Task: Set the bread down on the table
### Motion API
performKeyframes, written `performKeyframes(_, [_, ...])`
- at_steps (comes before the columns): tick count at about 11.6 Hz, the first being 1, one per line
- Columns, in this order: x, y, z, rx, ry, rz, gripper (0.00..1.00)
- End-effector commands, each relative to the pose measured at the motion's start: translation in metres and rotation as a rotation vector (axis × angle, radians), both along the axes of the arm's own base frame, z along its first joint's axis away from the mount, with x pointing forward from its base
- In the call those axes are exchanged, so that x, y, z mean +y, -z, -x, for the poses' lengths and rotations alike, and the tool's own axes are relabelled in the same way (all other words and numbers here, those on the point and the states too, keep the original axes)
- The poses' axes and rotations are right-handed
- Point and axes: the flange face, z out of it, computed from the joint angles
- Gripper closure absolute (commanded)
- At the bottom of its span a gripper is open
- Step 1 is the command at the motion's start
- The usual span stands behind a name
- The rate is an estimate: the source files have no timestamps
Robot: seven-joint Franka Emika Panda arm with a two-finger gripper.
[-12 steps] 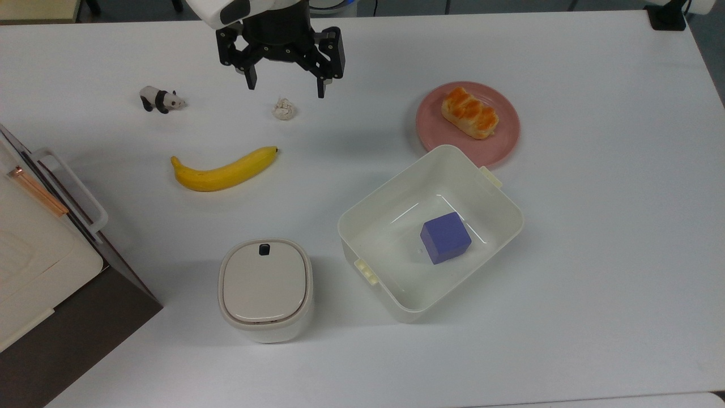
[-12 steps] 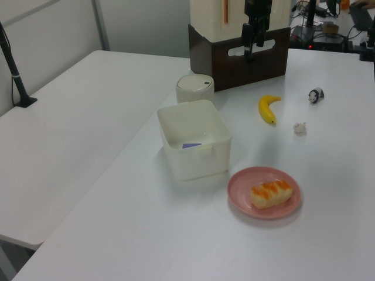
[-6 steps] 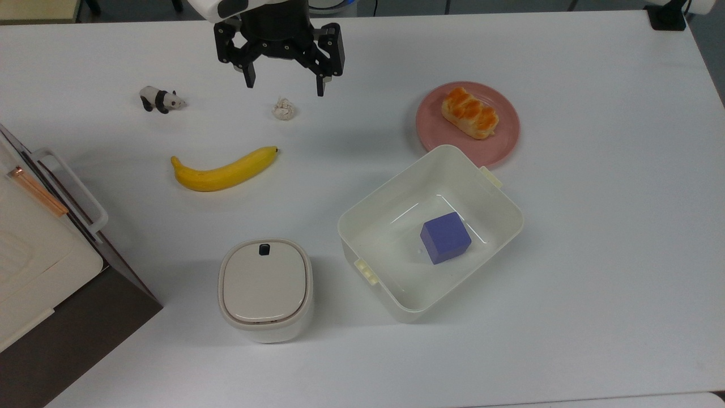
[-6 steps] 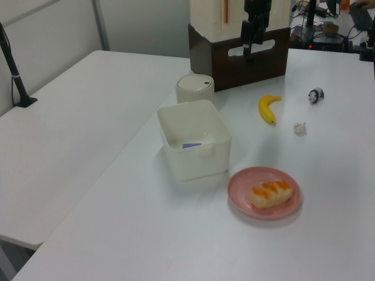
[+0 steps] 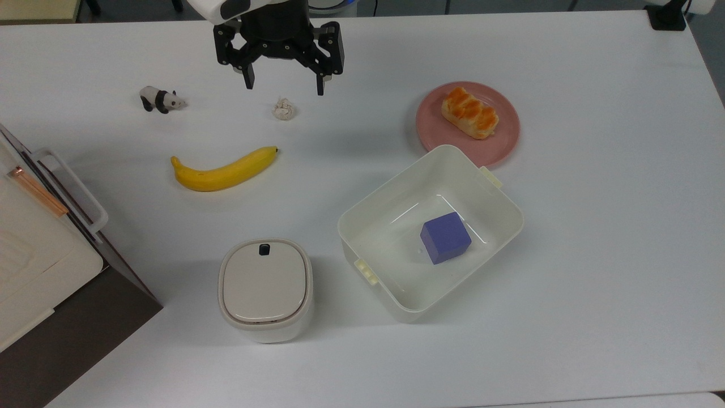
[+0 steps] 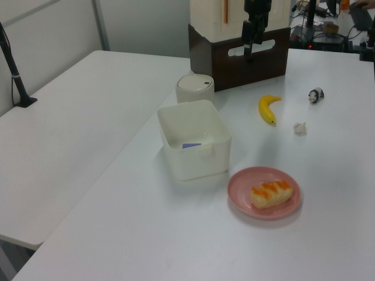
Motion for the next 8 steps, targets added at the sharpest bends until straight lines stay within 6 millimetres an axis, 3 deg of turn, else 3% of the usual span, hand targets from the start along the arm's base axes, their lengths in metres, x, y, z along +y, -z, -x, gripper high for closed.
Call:
performKeyframes(1, [-0.0040, 0.0017, -0.0033, 0.003, -0.037, 0.012, 0.00])
performKeyframes(8, [-0.0020, 0.0041, -0.0027, 0.017, -0.027, -0.030, 0.00])
